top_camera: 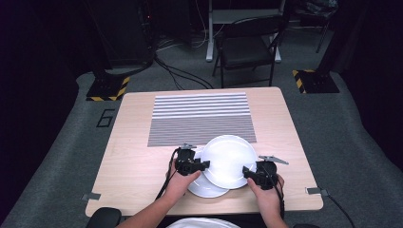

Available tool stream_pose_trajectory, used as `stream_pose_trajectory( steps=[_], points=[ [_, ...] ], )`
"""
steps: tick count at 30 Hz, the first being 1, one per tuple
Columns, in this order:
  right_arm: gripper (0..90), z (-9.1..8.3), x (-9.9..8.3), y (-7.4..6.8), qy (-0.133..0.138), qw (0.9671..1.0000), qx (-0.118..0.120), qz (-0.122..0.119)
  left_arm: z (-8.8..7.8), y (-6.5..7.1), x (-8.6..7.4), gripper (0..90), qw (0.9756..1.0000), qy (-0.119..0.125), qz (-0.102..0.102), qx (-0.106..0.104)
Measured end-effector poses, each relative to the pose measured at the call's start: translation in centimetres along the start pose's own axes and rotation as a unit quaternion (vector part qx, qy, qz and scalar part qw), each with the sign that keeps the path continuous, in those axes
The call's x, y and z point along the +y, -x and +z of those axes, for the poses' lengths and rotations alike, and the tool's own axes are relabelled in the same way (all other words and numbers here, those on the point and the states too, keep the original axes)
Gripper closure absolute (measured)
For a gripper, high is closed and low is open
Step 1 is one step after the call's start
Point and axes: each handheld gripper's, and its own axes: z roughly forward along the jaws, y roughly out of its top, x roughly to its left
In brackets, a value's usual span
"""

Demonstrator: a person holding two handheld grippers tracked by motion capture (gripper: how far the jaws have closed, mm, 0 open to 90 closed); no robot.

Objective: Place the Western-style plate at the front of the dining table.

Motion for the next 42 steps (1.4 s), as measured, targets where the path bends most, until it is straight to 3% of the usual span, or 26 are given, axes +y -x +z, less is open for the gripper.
stream_pose_trajectory(
  steps=[21,42],
  points=[
    [48.5,-0.3,0.8,-0.8,0.007,0.9998,0.006,-0.015,-0.9,-0.4,0.5,59.5,0.9999,0.012,-0.008,0.002],
    [48.6,0.4,2.4,-2.3,0.015,0.9994,0.024,-0.021,-2.2,-1.7,1.6,59.3,0.9991,0.035,-0.019,0.015]
  ],
)
